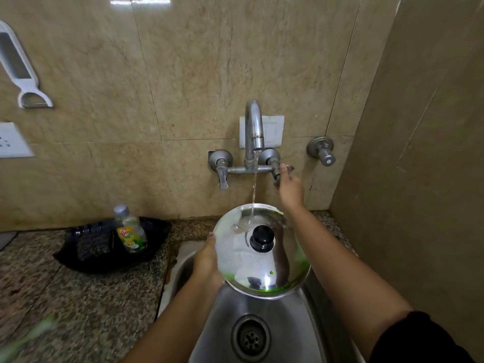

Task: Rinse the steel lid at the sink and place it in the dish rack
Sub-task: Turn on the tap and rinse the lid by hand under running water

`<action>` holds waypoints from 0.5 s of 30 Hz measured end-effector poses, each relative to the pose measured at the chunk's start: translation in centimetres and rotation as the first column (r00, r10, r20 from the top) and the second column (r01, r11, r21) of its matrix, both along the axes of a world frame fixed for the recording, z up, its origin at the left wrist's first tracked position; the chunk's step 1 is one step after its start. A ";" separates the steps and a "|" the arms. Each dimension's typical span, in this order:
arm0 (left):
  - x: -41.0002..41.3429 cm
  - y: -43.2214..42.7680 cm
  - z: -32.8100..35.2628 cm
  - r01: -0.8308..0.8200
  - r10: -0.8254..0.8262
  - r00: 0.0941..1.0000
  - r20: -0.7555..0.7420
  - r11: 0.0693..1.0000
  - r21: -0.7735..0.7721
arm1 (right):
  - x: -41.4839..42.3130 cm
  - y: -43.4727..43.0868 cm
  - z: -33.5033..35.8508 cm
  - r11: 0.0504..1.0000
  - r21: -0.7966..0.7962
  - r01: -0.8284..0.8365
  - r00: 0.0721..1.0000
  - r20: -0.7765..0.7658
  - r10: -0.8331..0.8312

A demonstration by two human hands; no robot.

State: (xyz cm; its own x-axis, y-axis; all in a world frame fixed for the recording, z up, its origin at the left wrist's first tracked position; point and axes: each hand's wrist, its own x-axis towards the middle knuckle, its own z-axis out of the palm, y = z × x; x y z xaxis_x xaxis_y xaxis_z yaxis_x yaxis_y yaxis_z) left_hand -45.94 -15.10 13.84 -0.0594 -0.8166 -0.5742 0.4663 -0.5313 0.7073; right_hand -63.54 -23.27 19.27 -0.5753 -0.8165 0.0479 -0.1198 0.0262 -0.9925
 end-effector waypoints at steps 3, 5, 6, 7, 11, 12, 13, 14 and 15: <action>-0.3 -0.6 -0.5 -0.007 0.006 1.000 0.023 1.000 0.008 | -0.1 0.1 0.3 1.000 0.028 -0.012 1.000 -0.021 0.013; -0.6 -0.8 -0.7 -0.004 0.004 0.999 0.043 1.000 0.014 | 0.2 0.7 -0.1 0.991 0.116 -0.072 0.987 -0.136 0.088; -0.7 -0.8 -0.6 -0.002 0.002 0.999 0.039 1.000 0.019 | 0.7 1.4 -0.5 0.979 0.174 -0.103 0.968 -0.210 0.139; -0.8 -0.9 -0.5 -0.006 0.006 1.000 0.023 1.000 0.017 | 1.1 2.2 -1.0 0.967 0.234 -0.102 0.918 -0.352 0.182; -1.0 -1.2 -0.3 0.009 -0.009 0.999 0.035 1.000 0.000 | 5.8 7.0 -3.6 0.927 0.339 -0.161 0.335 -0.865 0.374; -1.2 -1.1 0.0 0.020 -0.020 0.999 0.027 1.000 -0.003 | 7.0 8.0 -4.3 0.899 0.382 -0.214 0.244 -0.870 0.428; -1.4 -1.3 -0.2 0.024 -0.024 1.000 0.001 1.000 -0.009 | 7.8 8.5 -4.8 0.871 0.432 -0.236 0.189 -0.858 0.477; -1.7 -1.3 -0.2 0.025 -0.025 1.000 -0.002 1.000 -0.017 | 8.2 8.2 -5.5 0.857 0.462 -0.231 0.156 -0.851 0.501; -2.0 -1.4 -0.3 0.021 -0.021 1.000 -0.008 0.999 -0.025 | 8.3 7.5 -6.0 0.866 0.451 -0.215 0.174 -0.855 0.489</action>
